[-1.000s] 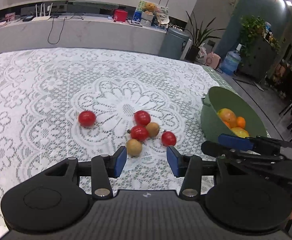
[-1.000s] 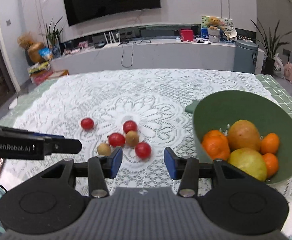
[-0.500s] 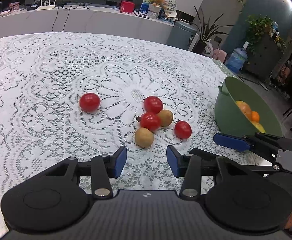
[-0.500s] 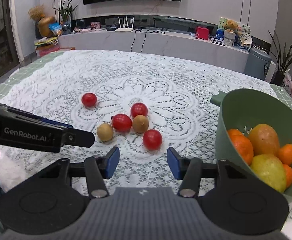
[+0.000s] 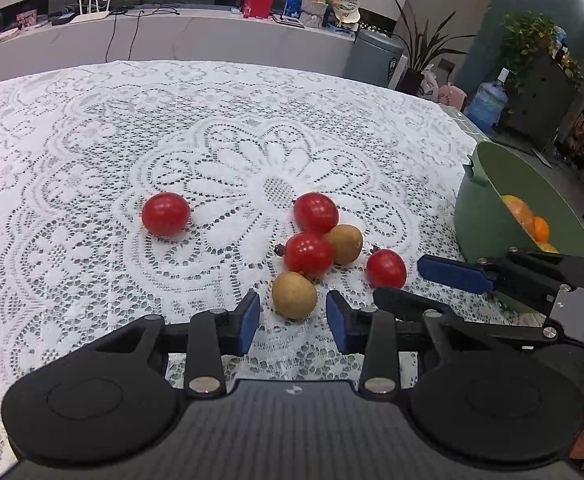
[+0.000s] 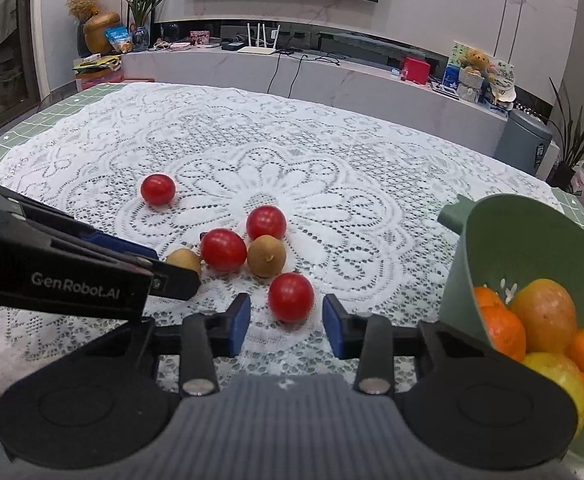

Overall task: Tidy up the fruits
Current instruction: 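Grasp a brown kiwi with the left gripper while the right gripper grasps a red plum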

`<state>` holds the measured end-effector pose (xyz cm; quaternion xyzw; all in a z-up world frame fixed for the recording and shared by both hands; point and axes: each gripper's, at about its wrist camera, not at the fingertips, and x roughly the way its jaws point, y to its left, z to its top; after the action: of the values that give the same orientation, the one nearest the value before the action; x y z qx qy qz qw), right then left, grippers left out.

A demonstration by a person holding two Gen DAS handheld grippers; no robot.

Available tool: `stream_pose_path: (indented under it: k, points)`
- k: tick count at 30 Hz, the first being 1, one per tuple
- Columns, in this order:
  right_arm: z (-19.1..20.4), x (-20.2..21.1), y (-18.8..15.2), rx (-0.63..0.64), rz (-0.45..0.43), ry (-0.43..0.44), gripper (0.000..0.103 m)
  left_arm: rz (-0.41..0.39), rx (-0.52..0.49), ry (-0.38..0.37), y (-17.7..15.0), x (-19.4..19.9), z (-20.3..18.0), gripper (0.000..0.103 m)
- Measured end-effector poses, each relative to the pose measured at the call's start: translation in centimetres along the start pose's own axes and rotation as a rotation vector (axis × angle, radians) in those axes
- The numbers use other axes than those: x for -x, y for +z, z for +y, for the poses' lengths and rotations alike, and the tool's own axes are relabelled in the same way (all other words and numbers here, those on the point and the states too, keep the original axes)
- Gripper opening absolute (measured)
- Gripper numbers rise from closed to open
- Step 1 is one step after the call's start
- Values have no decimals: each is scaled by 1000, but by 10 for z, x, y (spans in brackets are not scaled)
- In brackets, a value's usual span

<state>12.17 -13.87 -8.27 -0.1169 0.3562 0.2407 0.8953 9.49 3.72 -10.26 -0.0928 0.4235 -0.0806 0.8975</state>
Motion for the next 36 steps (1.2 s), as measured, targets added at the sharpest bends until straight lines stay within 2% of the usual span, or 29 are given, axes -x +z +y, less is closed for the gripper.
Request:
stream_pose_path:
  k: [15,20,36]
  points:
    - [-9,-15,1,-43,4,30,24,19,9,-11,6,-11,1,30]
    - [-10,-14,2,-46,5,31,23,19,8,-5,6,-11,-2,29]
    - [-7,31,2,-24,-71,15,23,-27,-10,1,5,24,-15,29]
